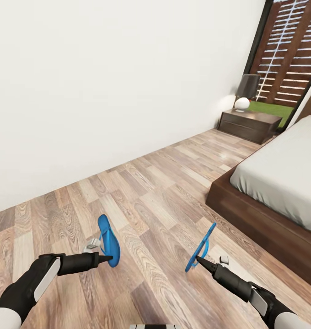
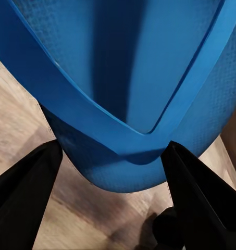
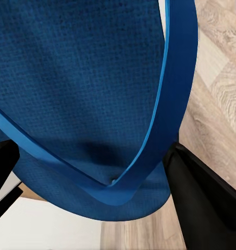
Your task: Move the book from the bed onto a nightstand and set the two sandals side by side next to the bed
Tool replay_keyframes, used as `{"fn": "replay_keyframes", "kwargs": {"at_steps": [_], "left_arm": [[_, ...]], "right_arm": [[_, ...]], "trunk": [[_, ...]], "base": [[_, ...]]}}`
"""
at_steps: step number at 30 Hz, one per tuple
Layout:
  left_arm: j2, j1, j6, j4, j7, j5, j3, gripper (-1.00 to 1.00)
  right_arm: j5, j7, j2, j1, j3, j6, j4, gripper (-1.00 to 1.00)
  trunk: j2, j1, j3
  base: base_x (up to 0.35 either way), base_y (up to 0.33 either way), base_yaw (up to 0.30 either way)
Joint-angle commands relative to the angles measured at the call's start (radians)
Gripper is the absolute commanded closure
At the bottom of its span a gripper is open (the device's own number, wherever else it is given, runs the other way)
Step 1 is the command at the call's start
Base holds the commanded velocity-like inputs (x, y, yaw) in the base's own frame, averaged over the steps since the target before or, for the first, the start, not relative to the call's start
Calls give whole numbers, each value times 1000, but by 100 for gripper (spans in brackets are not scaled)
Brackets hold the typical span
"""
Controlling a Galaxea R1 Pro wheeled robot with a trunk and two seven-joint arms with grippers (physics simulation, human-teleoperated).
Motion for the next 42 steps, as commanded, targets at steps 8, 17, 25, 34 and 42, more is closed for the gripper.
{"fn": "replay_keyframes", "kwargs": {"at_steps": [8, 17, 25, 34, 42], "left_arm": [[-2, 0, 6, -2, -7, 11, -4, 100], [-29, 0, 13, -3, -8, 7, -5, 100], [-31, 0, 16, -1, -7, 6, -5, 100], [-30, 0, 16, 1, -7, 6, -5, 100], [-30, 0, 16, 4, -7, 6, -4, 100]], "right_arm": [[2, 7, 0, 0, 2, 14, 0, 100], [4, 7, 1, 0, 6, 13, 0, 100], [4, 6, 2, 0, 8, 13, 0, 100], [6, 5, 2, 0, 9, 13, 0, 100], [7, 5, 3, 0, 11, 13, 0, 100]], "trunk": [[2, -4, 30], [4, -8, 65], [6, -11, 96], [8, -15, 131], [10, -19, 162]], "base": [[0, 0, 0], [0, 0, 0], [0, 0, 0], [0, 0, 0], [0, 0, 0]]}}
